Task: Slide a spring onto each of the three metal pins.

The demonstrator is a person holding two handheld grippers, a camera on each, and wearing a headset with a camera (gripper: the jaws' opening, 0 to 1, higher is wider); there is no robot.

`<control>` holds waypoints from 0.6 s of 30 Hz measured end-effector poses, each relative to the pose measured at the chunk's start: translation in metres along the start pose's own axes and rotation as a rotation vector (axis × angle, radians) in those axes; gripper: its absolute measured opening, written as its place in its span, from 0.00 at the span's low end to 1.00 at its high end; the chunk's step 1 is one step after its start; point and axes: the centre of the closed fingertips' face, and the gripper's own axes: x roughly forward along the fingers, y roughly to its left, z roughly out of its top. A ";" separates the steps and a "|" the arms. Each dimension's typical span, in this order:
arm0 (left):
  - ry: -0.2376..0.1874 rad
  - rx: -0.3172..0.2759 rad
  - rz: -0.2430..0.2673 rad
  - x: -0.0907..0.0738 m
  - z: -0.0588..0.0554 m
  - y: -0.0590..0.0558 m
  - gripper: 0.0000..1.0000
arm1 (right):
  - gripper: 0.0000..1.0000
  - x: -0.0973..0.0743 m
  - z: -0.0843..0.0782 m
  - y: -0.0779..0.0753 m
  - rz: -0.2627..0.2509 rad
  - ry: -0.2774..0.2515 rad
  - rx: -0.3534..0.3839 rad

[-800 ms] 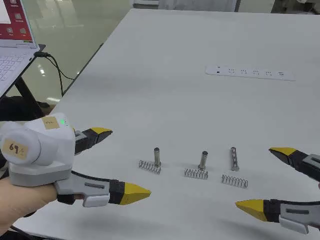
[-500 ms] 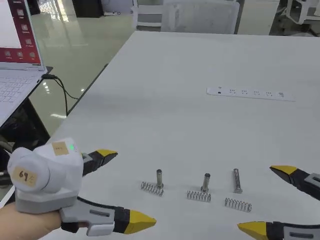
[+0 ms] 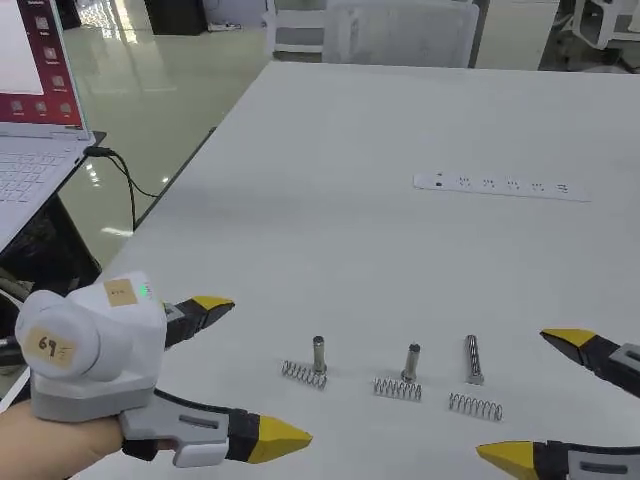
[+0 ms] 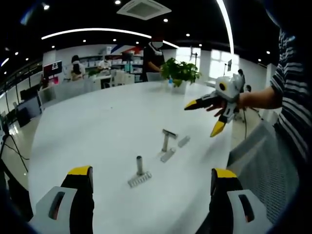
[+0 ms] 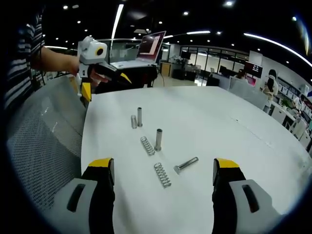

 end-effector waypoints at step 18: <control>0.003 0.000 0.002 0.001 -0.001 0.000 0.98 | 0.83 0.000 -0.003 0.002 0.002 0.005 0.000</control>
